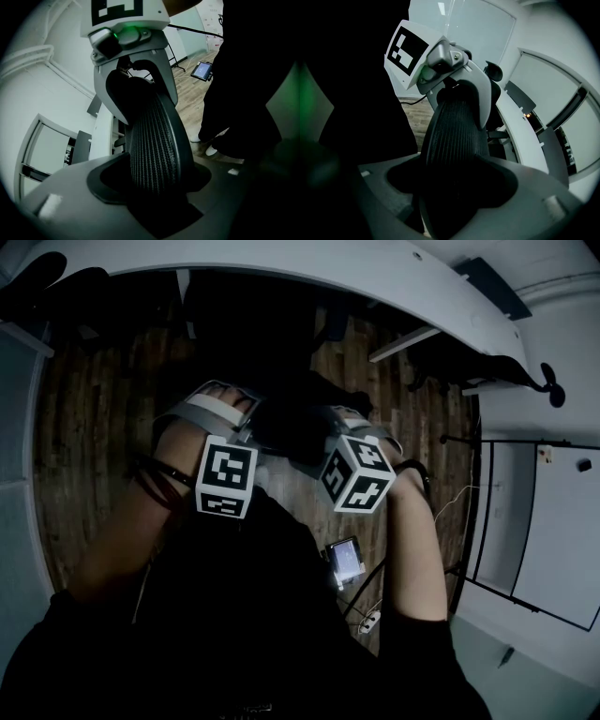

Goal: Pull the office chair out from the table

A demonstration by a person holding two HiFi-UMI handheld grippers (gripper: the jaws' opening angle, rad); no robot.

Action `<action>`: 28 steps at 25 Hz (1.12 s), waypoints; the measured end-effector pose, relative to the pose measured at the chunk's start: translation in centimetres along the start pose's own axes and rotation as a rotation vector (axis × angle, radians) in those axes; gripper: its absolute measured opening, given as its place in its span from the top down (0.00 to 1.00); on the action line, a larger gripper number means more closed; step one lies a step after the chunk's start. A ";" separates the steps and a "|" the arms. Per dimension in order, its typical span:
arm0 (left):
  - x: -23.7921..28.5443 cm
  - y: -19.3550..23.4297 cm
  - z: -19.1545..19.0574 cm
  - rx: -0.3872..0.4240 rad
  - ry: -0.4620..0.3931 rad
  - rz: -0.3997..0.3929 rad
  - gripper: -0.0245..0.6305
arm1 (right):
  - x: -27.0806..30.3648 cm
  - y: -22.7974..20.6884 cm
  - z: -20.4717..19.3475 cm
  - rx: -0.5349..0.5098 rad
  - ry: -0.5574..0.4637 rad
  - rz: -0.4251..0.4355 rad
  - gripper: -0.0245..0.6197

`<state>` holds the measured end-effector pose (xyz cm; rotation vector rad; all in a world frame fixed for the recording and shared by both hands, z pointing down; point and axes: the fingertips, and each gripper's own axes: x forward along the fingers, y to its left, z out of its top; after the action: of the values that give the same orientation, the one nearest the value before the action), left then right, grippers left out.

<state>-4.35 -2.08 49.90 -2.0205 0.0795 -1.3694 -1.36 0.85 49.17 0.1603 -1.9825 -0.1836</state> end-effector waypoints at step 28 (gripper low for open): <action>-6.1 -14.9 17.1 -0.063 0.007 0.047 0.53 | -6.8 21.3 -5.2 -0.113 -0.034 -0.052 0.46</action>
<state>2.60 20.34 49.89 -2.0525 0.1740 -1.3609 5.57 22.75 49.47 0.1367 -1.9976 -0.3335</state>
